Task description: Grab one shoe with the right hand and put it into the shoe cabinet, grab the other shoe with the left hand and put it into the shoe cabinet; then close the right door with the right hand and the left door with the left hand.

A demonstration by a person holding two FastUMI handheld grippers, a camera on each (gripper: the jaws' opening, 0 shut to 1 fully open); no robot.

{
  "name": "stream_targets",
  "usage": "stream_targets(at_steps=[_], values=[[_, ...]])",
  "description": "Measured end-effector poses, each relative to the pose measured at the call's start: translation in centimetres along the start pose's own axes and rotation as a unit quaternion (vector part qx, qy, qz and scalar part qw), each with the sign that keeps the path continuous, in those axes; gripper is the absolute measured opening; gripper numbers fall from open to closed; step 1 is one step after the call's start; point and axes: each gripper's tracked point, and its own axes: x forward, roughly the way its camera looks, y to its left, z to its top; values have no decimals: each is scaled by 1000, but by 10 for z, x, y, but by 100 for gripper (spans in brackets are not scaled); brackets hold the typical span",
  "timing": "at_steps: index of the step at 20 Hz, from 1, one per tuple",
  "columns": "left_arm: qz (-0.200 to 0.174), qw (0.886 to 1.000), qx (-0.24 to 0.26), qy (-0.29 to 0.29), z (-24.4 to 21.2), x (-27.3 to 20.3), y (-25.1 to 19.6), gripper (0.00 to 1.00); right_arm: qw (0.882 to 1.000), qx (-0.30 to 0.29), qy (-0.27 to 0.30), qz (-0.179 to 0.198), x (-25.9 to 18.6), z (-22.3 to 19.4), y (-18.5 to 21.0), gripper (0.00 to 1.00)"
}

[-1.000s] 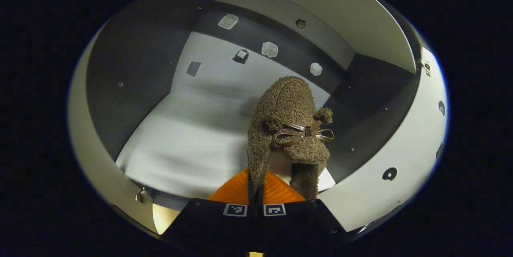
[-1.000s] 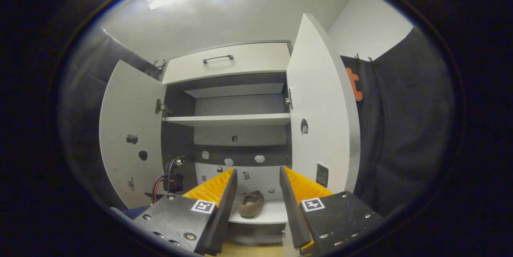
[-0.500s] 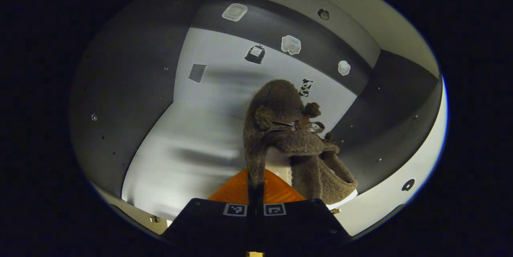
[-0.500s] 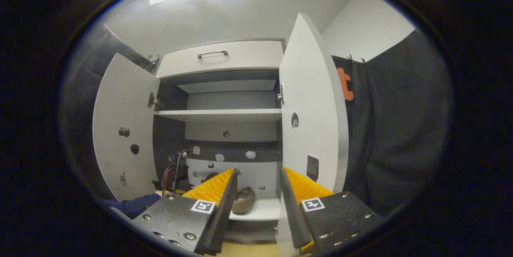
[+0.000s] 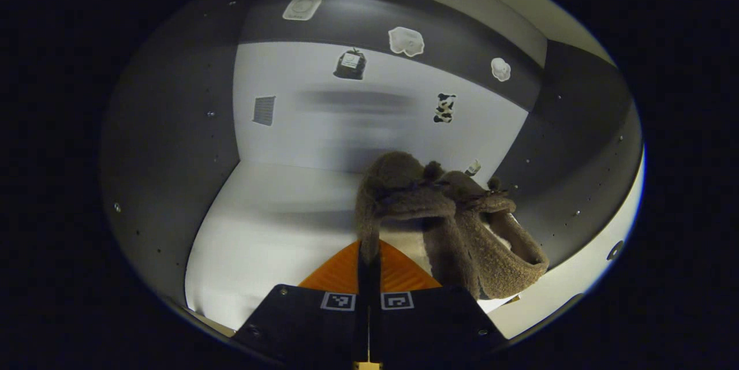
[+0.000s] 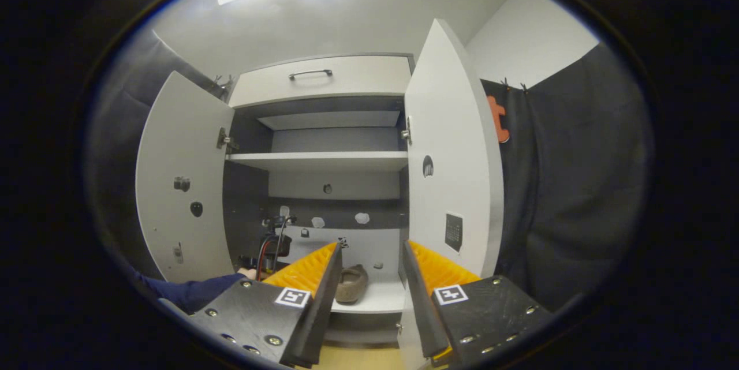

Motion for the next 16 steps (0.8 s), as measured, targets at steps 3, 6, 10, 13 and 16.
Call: stream_targets(at_steps=[3, 6, 10, 13, 16], values=[[21, 1000, 15, -6, 4, 2, 0, 8, 1000, -3, 3, -10, -8, -1, -11, 60], [27, 999, 30, -10, 7, -3, -2, 11, 1000, 3, 5, -12, -18, 0, -20, 63], [40, 997, 44, -46, 18, -19, -1, 28, 1000, 6, -4, 3, -37, 9, -28, 64], [69, 989, 73, -108, 40, -41, 7, 70, 1000, -8, -20, 5, -55, 18, -39, 63], [75, 980, 84, -164, 63, -76, 0, 86, 999, -26, -26, -15, -67, 21, -62, 60]])
